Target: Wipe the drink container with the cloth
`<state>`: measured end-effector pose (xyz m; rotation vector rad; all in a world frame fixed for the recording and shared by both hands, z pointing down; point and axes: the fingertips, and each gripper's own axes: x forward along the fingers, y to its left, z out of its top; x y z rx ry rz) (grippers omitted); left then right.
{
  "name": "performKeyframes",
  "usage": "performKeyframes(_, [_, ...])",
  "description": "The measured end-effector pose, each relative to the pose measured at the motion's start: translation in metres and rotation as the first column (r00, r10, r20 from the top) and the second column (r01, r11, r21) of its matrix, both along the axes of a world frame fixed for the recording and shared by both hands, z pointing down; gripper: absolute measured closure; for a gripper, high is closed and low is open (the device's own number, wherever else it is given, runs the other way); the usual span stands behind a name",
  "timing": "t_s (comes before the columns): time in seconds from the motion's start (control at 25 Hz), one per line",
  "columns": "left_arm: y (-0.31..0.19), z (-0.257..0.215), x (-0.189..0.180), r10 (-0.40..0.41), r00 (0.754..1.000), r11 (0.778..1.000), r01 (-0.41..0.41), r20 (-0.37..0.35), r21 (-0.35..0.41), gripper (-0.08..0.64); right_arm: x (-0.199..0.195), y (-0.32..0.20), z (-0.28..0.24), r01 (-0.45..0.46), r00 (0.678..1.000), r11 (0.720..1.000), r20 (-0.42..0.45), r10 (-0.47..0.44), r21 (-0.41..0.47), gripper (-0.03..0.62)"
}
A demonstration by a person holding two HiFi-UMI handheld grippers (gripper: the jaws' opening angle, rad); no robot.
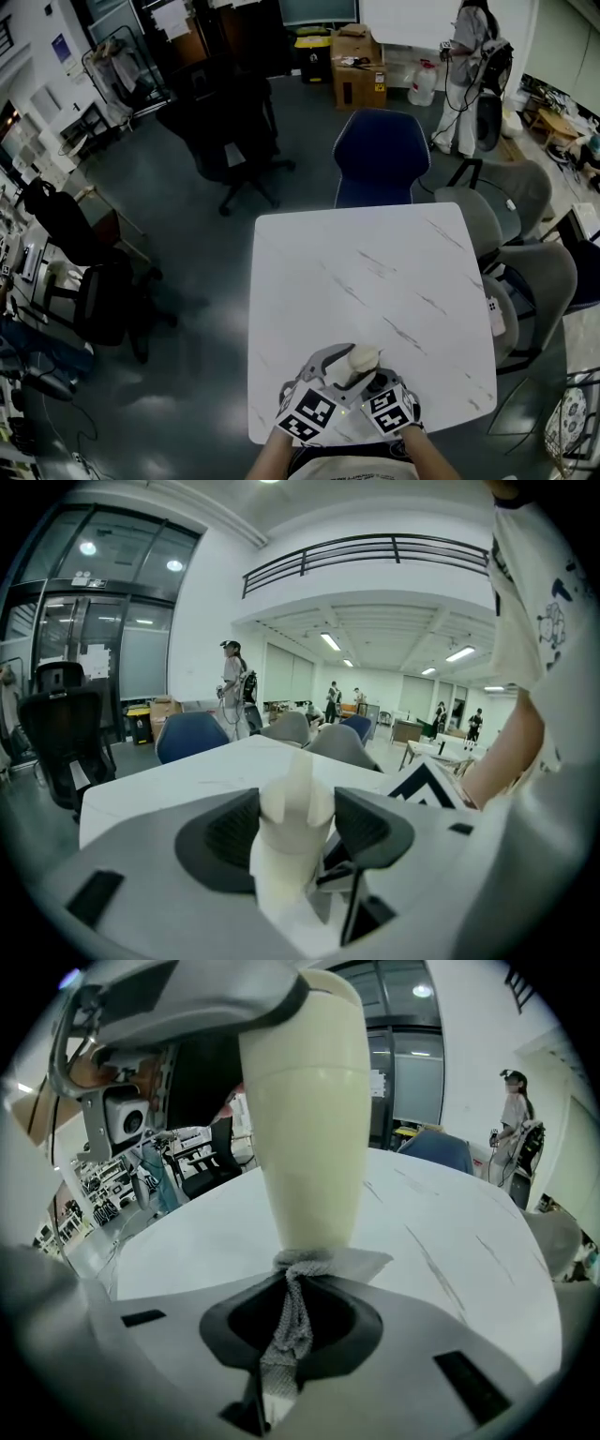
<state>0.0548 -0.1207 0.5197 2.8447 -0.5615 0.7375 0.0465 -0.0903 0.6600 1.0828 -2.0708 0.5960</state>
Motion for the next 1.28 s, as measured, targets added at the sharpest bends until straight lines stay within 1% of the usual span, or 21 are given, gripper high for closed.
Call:
performKeyframes(0.12, [0.000,-0.001,-0.001,0.026,1.000,1.000,-0.026,0.013,-0.002,0.307,0.001,-0.002,0.007,0.004,1.000,1.000,-0.017,-0.004,-0.017,0.546])
performKeyframes(0.28, [0.000,0.000,0.000,0.062,0.998,0.998,-0.062,0.026,0.003,0.307,0.004,-0.003,0.008,-0.001,1.000,1.000,-0.016,0.000,-0.025,0.545])
performKeyframes(0.44, [0.001,0.001,0.000,0.097,0.994,0.995,-0.097,0.040,0.006,0.307,0.007,-0.003,-0.007,-0.011,1.000,1.000,0.000,0.011,-0.002,0.546])
performKeyframes(0.6, [0.002,0.002,-0.001,0.130,0.990,0.991,-0.131,0.054,0.011,0.308,0.009,-0.004,-0.023,0.004,1.000,1.000,0.001,-0.004,0.027,0.545])
performKeyframes(0.92, [0.001,0.003,-0.002,0.240,0.964,0.970,-0.244,0.109,0.019,0.308,0.013,-0.007,-0.056,0.082,0.996,0.994,0.012,-0.083,0.070,0.545])
performKeyframes(1.28, [0.002,0.006,-0.003,0.335,0.933,0.940,-0.341,0.130,0.027,0.308,0.015,-0.007,-0.100,0.224,0.974,0.967,-0.011,-0.225,0.122,0.546])
